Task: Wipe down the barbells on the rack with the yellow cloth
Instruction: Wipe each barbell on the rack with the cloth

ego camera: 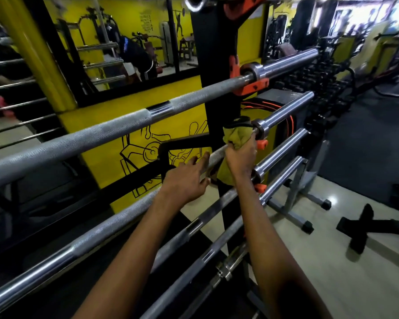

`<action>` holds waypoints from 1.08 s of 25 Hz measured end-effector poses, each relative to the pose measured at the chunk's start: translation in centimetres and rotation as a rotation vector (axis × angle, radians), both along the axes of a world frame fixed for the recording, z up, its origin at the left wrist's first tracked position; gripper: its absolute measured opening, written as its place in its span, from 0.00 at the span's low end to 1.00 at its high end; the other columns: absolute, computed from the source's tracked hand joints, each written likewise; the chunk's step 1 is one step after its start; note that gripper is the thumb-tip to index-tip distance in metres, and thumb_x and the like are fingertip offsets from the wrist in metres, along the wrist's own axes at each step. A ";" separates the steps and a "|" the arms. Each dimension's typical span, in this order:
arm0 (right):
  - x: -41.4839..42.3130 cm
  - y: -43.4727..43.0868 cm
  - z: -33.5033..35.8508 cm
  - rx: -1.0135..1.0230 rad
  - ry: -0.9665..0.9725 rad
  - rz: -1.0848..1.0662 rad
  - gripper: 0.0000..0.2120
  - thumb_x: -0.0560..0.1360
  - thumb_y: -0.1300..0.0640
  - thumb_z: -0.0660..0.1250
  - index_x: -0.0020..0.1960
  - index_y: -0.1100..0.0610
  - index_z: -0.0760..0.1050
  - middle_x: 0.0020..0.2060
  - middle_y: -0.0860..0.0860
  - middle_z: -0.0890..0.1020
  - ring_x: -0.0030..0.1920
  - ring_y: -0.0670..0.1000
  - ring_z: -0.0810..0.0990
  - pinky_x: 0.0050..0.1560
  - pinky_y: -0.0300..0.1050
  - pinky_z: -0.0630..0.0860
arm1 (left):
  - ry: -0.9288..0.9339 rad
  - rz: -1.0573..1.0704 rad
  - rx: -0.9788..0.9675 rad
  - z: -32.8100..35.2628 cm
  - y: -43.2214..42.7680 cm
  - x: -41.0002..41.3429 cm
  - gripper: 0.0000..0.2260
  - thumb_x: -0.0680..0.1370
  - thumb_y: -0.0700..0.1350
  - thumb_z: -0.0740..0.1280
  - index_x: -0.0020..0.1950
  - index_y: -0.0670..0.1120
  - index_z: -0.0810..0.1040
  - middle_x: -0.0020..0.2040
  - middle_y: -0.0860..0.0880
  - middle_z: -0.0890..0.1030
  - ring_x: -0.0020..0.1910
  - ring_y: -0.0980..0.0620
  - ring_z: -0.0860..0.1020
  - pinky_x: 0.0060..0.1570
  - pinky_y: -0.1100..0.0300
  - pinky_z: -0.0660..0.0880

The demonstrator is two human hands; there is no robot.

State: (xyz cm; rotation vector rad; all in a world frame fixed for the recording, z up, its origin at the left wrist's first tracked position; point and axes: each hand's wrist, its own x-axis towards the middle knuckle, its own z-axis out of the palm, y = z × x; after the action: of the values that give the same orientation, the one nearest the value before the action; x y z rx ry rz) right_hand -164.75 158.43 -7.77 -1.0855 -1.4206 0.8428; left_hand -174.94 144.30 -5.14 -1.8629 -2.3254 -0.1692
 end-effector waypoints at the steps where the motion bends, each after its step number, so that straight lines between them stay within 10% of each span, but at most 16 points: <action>1: 0.6 0.1 0.6 0.012 -0.041 0.009 0.25 0.71 0.62 0.72 0.66 0.58 0.71 0.56 0.52 0.79 0.57 0.53 0.78 0.50 0.31 0.73 | -0.006 -0.026 0.002 0.0 0.7 -0.1 0.33 0.79 0.60 0.58 0.79 0.56 0.45 0.75 0.44 0.65 0.65 0.39 0.72 0.52 0.45 0.77; 5: 5.0 2.1 3.9 -0.102 -0.318 0.115 0.16 0.74 0.56 0.72 0.61 0.54 0.76 0.49 0.48 0.79 0.46 0.49 0.78 0.44 0.35 0.70 | -0.025 -0.048 0.019 0.0 2.7 0.3 0.32 0.80 0.58 0.59 0.79 0.53 0.47 0.72 0.43 0.67 0.66 0.38 0.70 0.54 0.45 0.74; 11: 9.5 6.3 6.4 -0.091 -0.412 -0.122 0.21 0.73 0.53 0.71 0.65 0.53 0.74 0.59 0.54 0.81 0.59 0.57 0.79 0.54 0.43 0.72 | 0.068 -0.117 0.099 0.1 5.3 1.6 0.32 0.80 0.57 0.59 0.78 0.44 0.53 0.77 0.41 0.58 0.74 0.40 0.60 0.68 0.47 0.64; 17: 8.6 10.3 4.5 0.180 -0.746 0.218 0.23 0.65 0.46 0.70 0.59 0.50 0.77 0.54 0.50 0.77 0.59 0.55 0.76 0.64 0.53 0.73 | 0.045 -0.155 0.116 -0.2 8.2 3.4 0.33 0.79 0.58 0.58 0.77 0.40 0.56 0.75 0.41 0.63 0.72 0.42 0.63 0.67 0.49 0.65; 21: 9.5 12.2 5.1 0.162 -0.514 0.314 0.15 0.71 0.66 0.72 0.54 0.52 0.78 0.46 0.45 0.80 0.43 0.32 0.78 0.52 0.35 0.78 | 0.061 -0.140 0.144 -0.9 8.8 3.8 0.34 0.80 0.60 0.56 0.78 0.40 0.54 0.77 0.41 0.59 0.75 0.44 0.61 0.69 0.50 0.64; 27: 9.0 15.7 0.0 0.021 -0.081 0.107 0.18 0.71 0.62 0.70 0.58 0.48 0.75 0.51 0.48 0.82 0.52 0.49 0.80 0.55 0.50 0.78 | -0.033 -0.127 0.168 -1.2 9.8 4.4 0.32 0.81 0.63 0.47 0.79 0.45 0.52 0.79 0.45 0.56 0.78 0.48 0.55 0.73 0.51 0.57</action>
State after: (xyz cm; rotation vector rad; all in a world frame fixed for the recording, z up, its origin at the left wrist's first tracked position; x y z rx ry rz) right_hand -155.78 174.18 -7.73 -1.0453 -1.5633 0.8657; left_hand -170.57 154.08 -6.32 -1.9367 -2.1396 -0.4007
